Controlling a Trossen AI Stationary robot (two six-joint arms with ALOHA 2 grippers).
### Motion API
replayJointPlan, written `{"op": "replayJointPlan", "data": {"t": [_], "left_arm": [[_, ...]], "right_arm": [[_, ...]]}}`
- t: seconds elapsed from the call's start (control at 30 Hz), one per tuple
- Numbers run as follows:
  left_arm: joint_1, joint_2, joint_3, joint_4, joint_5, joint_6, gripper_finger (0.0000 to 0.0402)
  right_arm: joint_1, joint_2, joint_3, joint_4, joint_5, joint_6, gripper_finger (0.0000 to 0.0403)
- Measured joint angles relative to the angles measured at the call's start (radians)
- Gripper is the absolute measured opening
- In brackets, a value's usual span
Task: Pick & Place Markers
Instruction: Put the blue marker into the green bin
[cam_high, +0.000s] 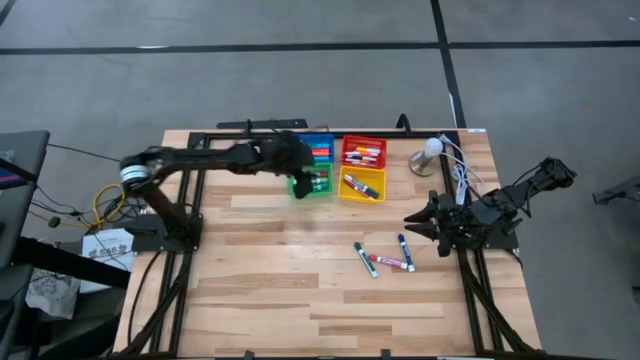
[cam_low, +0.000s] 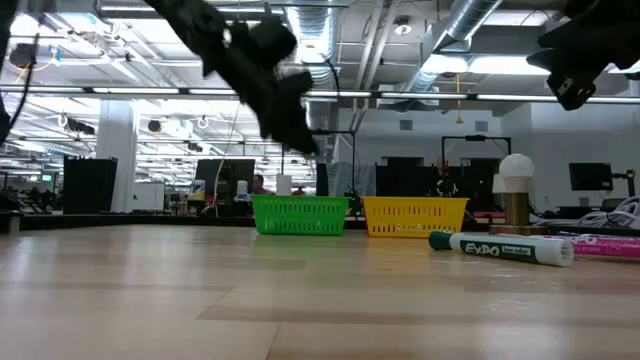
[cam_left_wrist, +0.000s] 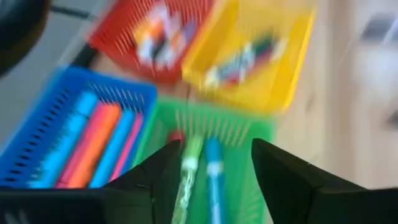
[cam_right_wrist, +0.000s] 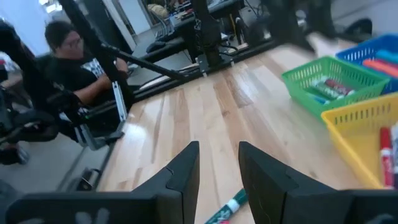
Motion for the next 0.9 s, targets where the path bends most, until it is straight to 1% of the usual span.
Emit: {"op": "replayJointPlan", "data": {"t": [0.13,0.23,0.3,0.4,0.57,0.67,0.77,0.83,0.9], "left_arm": [[-0.009,-0.18,0.001,0.002,0.001,-0.21,0.0205],[-0.02,-0.317,0.001,0.002,0.0,-0.341,0.0207],[-0.038,-0.4,0.001,0.002,0.0,-0.395,0.0206],[-0.084,-0.511,0.001,0.001,0.001,-0.435,0.0205],[-0.203,-0.67,-0.051,0.005,0.001,-0.52,0.0204],[-0.298,-0.743,-0.122,0.0,0.001,-0.569,0.0204],[-0.404,-0.797,-0.211,0.006,0.0,-0.574,0.0204],[-0.476,-0.816,-0.272,0.023,-0.032,-0.585,0.0204],[-0.549,-0.826,-0.334,0.062,-0.11,-0.597,0.0204]], "right_arm": [[0.0,0.0,0.0,0.0,-0.002,0.092,0.0102],[0.0,0.0,0.0,0.0,-0.002,0.151,0.0102],[0.0,0.0,0.0,0.0,-0.002,0.18,0.0102],[0.0,0.0,0.0,0.0,-0.002,0.193,0.0102],[0.0,0.0,0.0,0.0,-0.002,0.193,0.0102],[0.0,0.0,0.0,0.0,-0.001,0.192,0.0102],[0.0,0.0,0.0,0.0,-0.001,0.191,0.0102],[0.0,0.0,0.0,0.003,-0.001,0.191,0.0102],[0.001,0.0,0.0,0.017,-0.012,0.19,0.0102]]}}
